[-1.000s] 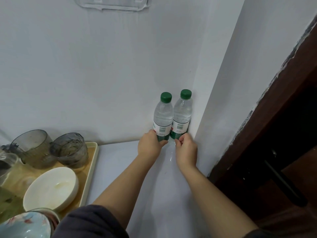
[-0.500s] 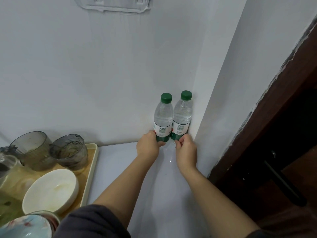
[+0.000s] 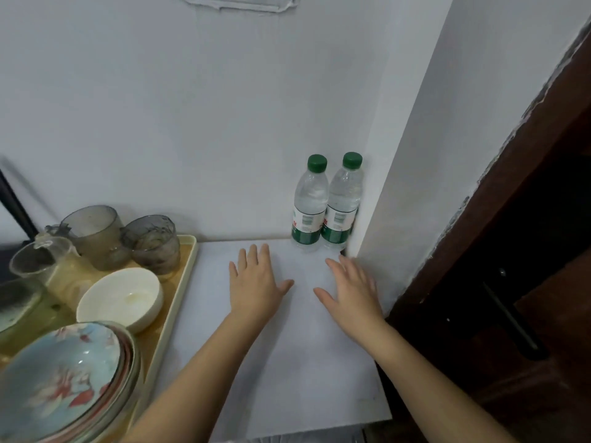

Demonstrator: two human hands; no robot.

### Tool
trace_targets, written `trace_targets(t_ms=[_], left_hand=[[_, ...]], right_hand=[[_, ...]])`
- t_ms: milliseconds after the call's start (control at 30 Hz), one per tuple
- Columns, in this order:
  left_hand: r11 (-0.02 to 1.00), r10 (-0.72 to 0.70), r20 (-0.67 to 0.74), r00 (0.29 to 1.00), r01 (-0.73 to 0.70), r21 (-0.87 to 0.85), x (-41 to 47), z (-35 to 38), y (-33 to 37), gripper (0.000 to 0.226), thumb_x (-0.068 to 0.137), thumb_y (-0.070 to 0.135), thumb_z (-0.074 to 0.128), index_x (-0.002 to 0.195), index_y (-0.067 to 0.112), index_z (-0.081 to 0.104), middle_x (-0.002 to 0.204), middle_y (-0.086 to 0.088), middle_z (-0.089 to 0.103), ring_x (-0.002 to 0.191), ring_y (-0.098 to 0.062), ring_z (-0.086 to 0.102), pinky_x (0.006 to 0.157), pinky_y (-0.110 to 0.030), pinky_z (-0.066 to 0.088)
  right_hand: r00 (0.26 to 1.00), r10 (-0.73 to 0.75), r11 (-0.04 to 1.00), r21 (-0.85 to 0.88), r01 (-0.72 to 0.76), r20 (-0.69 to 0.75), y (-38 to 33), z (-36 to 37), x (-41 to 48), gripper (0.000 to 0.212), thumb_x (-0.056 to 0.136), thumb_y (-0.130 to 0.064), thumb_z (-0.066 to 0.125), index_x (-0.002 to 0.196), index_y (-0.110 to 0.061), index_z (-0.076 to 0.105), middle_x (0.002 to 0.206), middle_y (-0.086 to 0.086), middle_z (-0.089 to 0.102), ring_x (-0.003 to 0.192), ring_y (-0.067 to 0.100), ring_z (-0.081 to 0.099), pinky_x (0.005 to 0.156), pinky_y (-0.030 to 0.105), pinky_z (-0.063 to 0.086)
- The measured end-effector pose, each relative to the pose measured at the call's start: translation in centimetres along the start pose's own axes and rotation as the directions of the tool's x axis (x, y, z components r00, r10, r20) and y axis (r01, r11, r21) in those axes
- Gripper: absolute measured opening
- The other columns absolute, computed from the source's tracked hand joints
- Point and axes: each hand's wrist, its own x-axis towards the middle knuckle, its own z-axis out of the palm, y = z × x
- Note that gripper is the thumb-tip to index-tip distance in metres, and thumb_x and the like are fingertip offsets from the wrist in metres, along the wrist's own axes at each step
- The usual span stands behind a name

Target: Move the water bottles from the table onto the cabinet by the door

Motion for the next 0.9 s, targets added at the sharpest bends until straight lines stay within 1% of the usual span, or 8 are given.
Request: trace_targets(t_ms=[67, 167, 333, 433, 533, 633, 700, 900], left_hand=[[0.999, -0.026, 0.003, 1.0, 0.026, 0.044, -3.0, 0.3, -0.7, 0.085, 0.091, 0.063, 0.04, 0.153, 0.016, 0.005, 0.162, -0.009, 0.005, 0.148, -0.031, -0.001, 0.118, -0.05, 0.005], [0.993, -0.078, -0.001, 0.997, 0.078, 0.091, -7.4, 0.6, -1.4, 0.082, 0.092, 0.065, 0.028, 0.154, 0.02, 0.0, 0.162, -0.009, -0.005, 0.148, -0.032, -0.009, 0.118, -0.051, 0.0], [0.978, -0.187, -0.118, 0.975, 0.197, 0.072, -14.8, 0.9, -3.0, 0.085, 0.086, 0.07, 0.011, 0.153, 0.018, 0.018, 0.161, -0.012, 0.011, 0.148, -0.033, 0.003, 0.117, -0.05, 0.006], [0.956, -0.269, -0.202, 0.942, 0.287, 0.063, -19.3, 0.2, -4.0, 0.079, 0.09, 0.067, 0.021, 0.151, 0.016, 0.025, 0.159, -0.013, 0.02, 0.147, -0.032, 0.01, 0.116, -0.05, 0.011], [0.92, -0.367, -0.258, 0.894, 0.39, 0.044, -23.8, -0.3, -5.0, 0.076, 0.093, 0.065, 0.019, 0.151, 0.017, 0.026, 0.158, -0.011, 0.022, 0.147, -0.031, 0.012, 0.116, -0.05, 0.014], [0.855, -0.495, -0.263, 0.828, 0.518, 0.025, -28.0, 0.2, -6.2, 0.076, 0.093, 0.066, 0.017, 0.152, 0.019, 0.021, 0.16, -0.009, 0.018, 0.148, -0.03, 0.009, 0.117, -0.05, 0.014], [0.796, -0.583, -0.264, 0.768, 0.606, 0.005, -30.9, 0.7, -6.9, 0.075, 0.092, 0.066, 0.018, 0.152, 0.02, 0.018, 0.16, -0.009, 0.016, 0.148, -0.029, 0.006, 0.117, -0.05, 0.011], [0.607, -0.773, -0.252, 0.582, 0.795, -0.025, -39.5, 1.5, -8.1, 0.076, 0.092, 0.064, 0.018, 0.147, 0.015, 0.034, 0.155, -0.014, 0.031, 0.144, -0.035, 0.022, 0.111, -0.057, 0.02]], right_hand=[[0.993, -0.05, 0.993, -0.099, 0.061, 0.105, -0.8, -0.2, -1.2, 0.07, 0.096, -0.057, 0.041, 0.155, -0.03, 0.016, 0.164, 0.003, 0.007, 0.151, 0.026, -0.002, 0.119, 0.051, 0.001], [0.974, -0.119, 0.981, -0.126, 0.145, 0.193, -1.9, -0.6, -2.7, 0.072, 0.097, -0.058, 0.037, 0.156, -0.032, 0.005, 0.165, 0.003, -0.005, 0.15, 0.028, -0.014, 0.118, 0.057, -0.006], [0.909, -0.322, 0.939, -0.03, 0.342, 0.266, -4.6, -0.3, -5.2, 0.072, 0.097, -0.058, 0.035, 0.155, -0.035, -0.002, 0.164, 0.001, -0.012, 0.149, 0.027, -0.019, 0.119, 0.057, -0.008], [0.819, -0.483, 0.857, -0.023, 0.514, 0.309, -7.1, 0.1, -7.1, 0.073, 0.097, -0.061, 0.03, 0.153, -0.037, -0.01, 0.163, -0.001, -0.018, 0.148, 0.025, -0.023, 0.117, 0.056, -0.011], [0.728, -0.584, 0.773, -0.027, 0.634, 0.36, -9.5, 0.8, -9.0, 0.073, 0.095, -0.064, 0.023, 0.152, -0.037, -0.014, 0.162, -0.001, -0.023, 0.147, 0.026, -0.026, 0.115, 0.055, -0.014], [0.634, -0.666, 0.682, -0.023, 0.731, 0.394, -11.5, 1.9, -11.3, 0.079, 0.084, -0.074, 0.002, 0.152, -0.037, -0.014, 0.162, 0.0, -0.022, 0.147, 0.027, -0.026, 0.115, 0.055, -0.014], [0.562, -0.711, 0.615, -0.015, 0.789, 0.423, -12.6, 2.6, -13.1, 0.084, 0.074, -0.073, -0.011, 0.15, -0.038, -0.017, 0.162, 0.001, -0.022, 0.147, 0.028, -0.027, 0.113, 0.054, -0.016], [0.33, -0.815, 0.411, 0.073, 0.909, 0.476, -15.9, 5.0, -19.2, 0.083, 0.077, -0.071, -0.008, 0.152, -0.038, -0.013, 0.163, 0.002, -0.017, 0.148, 0.029, -0.024, 0.114, 0.058, -0.014]])
